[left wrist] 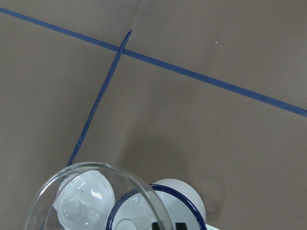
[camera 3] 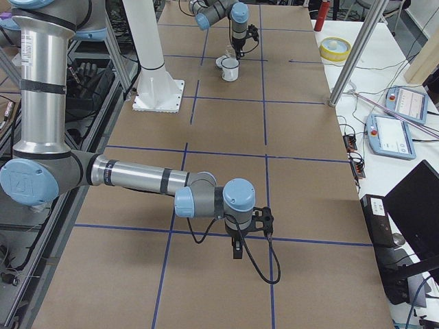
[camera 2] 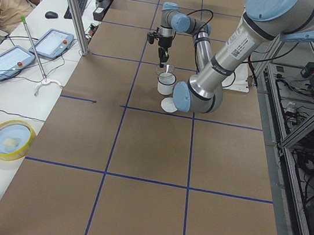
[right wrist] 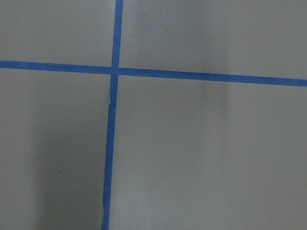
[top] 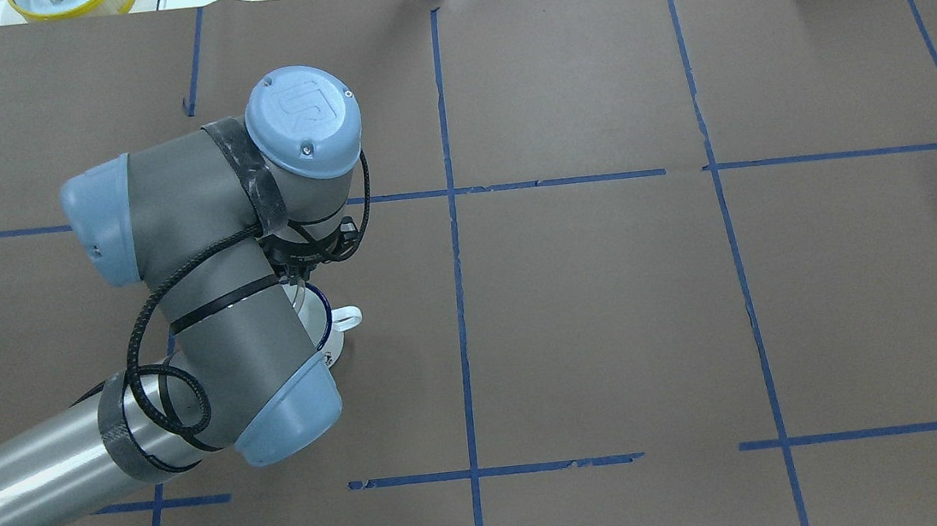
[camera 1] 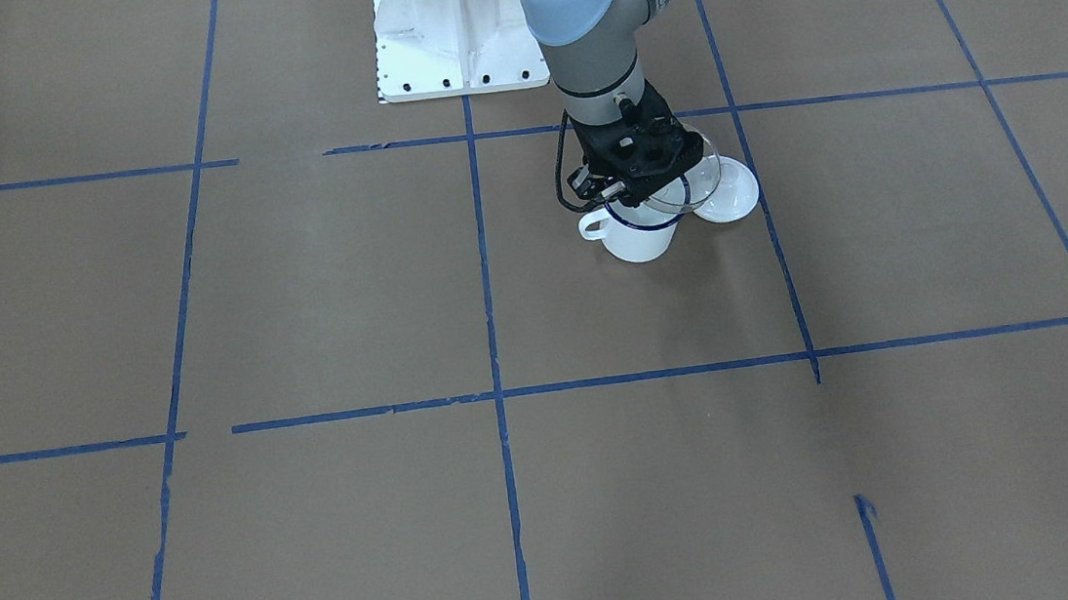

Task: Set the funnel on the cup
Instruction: 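Lower the glass funnel into the mug opening with the left gripper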

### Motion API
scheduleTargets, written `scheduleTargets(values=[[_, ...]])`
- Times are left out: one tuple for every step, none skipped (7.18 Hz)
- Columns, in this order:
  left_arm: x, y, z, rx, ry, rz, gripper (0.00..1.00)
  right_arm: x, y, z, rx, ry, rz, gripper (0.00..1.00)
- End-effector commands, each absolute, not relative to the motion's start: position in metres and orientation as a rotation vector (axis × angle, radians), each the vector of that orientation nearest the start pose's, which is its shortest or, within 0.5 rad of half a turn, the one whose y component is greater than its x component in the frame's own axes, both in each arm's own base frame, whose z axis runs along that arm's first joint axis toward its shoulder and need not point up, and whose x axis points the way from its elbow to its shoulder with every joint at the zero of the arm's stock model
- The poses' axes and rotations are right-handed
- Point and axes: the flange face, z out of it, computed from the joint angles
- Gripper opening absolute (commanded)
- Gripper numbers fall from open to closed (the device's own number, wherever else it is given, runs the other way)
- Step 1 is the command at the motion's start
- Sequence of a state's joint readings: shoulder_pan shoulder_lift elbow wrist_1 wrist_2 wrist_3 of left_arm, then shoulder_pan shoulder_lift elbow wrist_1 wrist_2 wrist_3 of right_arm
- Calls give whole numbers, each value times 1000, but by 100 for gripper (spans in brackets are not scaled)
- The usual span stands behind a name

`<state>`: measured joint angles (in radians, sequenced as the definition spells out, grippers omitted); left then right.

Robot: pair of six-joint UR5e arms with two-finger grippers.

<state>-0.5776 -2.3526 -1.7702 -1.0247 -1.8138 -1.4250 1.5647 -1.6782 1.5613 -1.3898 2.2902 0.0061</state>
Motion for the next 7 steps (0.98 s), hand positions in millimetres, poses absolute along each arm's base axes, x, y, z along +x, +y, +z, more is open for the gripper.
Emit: scheduleTargets(values=[[500,-440,192,-77,487,-351,0,65,-449,700,56,-720,-23,100],[500,-440,191,-76,489,-350,2,65,-449,700,56,-720,-23,100],[503,-437,194,-80,484,-347,26,65,-449,700,56,-720,-23,100],[508,-430,195,-80,482,-334,38,65,-449,700,56,-720,-23,100],[510,-429,196,-77,484,-331,47,65,-449,700,56,-720,-23,100],[509,-429,195,-75,485,-331,55,65,-449,700,56,-720,-23,100],[504,-427,191,-68,499,-329,80,65,-449,700,56,-720,-23,100]])
